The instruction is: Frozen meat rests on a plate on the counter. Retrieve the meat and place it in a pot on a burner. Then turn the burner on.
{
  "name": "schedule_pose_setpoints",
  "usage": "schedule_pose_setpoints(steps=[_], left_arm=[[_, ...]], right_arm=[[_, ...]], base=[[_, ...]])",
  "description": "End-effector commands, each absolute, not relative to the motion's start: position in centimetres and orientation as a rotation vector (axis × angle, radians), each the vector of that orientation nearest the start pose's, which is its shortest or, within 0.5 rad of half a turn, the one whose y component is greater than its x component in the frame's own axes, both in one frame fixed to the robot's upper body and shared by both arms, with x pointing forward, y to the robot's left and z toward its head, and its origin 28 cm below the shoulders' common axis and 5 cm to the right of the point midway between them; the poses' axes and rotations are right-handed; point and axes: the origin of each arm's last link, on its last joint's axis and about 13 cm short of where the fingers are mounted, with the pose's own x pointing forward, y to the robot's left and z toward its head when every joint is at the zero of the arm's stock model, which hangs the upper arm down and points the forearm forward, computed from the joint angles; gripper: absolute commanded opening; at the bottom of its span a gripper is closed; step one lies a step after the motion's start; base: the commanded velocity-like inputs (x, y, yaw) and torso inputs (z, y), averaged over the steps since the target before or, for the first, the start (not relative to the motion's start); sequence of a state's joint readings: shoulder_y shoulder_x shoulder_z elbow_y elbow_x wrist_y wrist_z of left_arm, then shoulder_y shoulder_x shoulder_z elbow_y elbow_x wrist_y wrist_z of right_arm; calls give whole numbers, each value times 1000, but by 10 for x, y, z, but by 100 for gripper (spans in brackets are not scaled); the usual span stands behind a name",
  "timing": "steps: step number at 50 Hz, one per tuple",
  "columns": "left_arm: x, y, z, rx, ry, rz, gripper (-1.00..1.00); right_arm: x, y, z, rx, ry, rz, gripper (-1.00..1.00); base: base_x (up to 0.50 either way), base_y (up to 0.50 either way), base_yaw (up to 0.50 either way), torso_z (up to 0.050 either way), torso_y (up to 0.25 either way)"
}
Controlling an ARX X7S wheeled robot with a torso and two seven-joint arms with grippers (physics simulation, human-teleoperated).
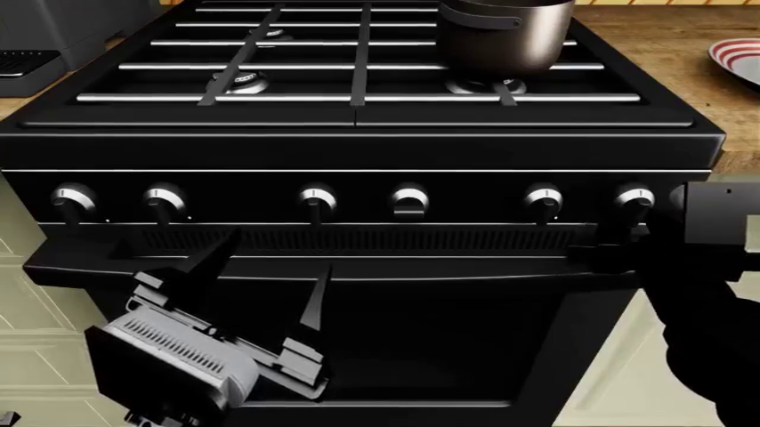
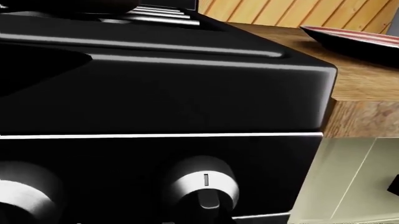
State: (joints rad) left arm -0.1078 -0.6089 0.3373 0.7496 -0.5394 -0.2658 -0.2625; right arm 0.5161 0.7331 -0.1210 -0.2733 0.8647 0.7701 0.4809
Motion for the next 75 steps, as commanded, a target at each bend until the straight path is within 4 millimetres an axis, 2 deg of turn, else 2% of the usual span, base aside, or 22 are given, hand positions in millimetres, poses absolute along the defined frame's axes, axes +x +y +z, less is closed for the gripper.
schedule_pose_setpoints(steps=[1,20,47,62,70,71,75], left_arm=[[179,214,149,26,-298,-409,100],[179,215,151,24,-304,-404,100],[177,216,151,21,-307,-397,100],[178,217,151,19,-308,-395,100],[178,217,151,18,-309,-394,100],[178,217,151,18,-309,-394,100],[177,217,152,18,-310,-394,100]], right_arm=[[261,-210,182,-114,101,-215,-100],[274,-209,184,-216,47,-242,-100],[276,-218,201,-645,-169,-347,-100],[277,-221,206,-713,-181,-353,-100],[274,-220,208,-681,-157,-336,-100],[273,-220,209,-665,-148,-331,100],[261,-218,216,-620,-132,-310,100]], base=[[0,0,-3,0,0],[2,0,0,0,1],[17,-3,10,0,0],[14,-2,9,2,0],[15,-1,10,3,0],[13,0,10,0,0],[0,0,0,0,0]])
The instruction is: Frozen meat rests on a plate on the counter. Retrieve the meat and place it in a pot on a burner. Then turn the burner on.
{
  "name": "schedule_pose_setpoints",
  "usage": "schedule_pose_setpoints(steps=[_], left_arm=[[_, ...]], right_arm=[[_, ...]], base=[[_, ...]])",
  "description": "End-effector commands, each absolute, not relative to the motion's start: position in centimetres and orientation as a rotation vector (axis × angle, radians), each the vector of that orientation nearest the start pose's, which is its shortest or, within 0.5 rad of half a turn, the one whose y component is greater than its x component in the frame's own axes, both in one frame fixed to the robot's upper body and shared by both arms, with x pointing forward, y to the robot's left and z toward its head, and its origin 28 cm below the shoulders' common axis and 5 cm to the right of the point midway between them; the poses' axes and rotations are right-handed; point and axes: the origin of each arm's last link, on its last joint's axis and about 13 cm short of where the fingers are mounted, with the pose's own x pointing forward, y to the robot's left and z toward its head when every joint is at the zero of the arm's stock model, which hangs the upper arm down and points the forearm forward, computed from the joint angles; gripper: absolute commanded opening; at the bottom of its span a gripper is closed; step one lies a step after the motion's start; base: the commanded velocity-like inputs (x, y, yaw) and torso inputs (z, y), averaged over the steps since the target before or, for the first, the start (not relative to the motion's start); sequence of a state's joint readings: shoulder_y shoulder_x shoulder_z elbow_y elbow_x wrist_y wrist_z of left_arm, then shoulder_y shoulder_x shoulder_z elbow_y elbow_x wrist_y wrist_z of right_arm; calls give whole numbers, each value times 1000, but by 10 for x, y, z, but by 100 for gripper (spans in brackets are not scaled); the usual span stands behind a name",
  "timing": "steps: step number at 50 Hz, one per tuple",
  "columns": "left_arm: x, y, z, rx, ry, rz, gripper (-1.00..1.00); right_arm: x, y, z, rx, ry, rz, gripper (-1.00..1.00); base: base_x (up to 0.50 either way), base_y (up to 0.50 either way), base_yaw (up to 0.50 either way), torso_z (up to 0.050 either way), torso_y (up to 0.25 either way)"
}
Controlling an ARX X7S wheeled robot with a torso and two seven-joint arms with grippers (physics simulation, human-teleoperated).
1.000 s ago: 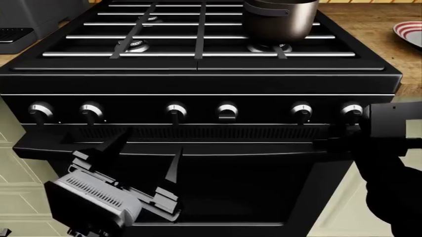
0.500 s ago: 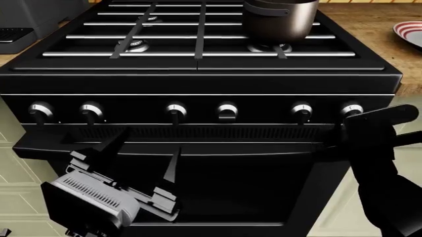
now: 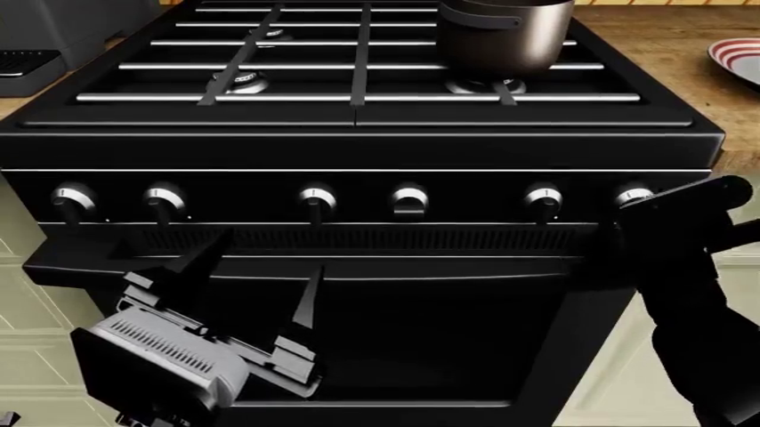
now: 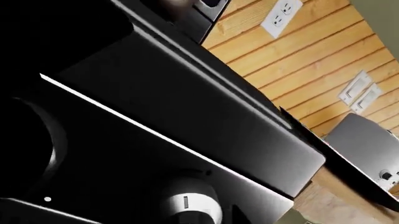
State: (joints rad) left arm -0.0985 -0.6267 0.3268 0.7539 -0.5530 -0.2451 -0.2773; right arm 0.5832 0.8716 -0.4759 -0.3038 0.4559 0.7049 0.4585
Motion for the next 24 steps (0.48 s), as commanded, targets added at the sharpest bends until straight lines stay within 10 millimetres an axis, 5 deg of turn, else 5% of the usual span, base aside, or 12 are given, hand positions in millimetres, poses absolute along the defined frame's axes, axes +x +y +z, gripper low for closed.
schedule_pose_setpoints(steps=[1,16,24], left_arm=[[177,217,152,18,-311,-393,100],[176,217,153,17,-318,-394,100],[177,216,154,19,-322,-396,100]], right_arm=[[257,-218,218,-609,-130,-304,100],[224,-210,233,-566,-131,-261,100],[196,-211,264,-425,-240,-286,100]], base=[[0,0,0,0,0],[0,0,0,0,0],[0,0,0,0,0]])
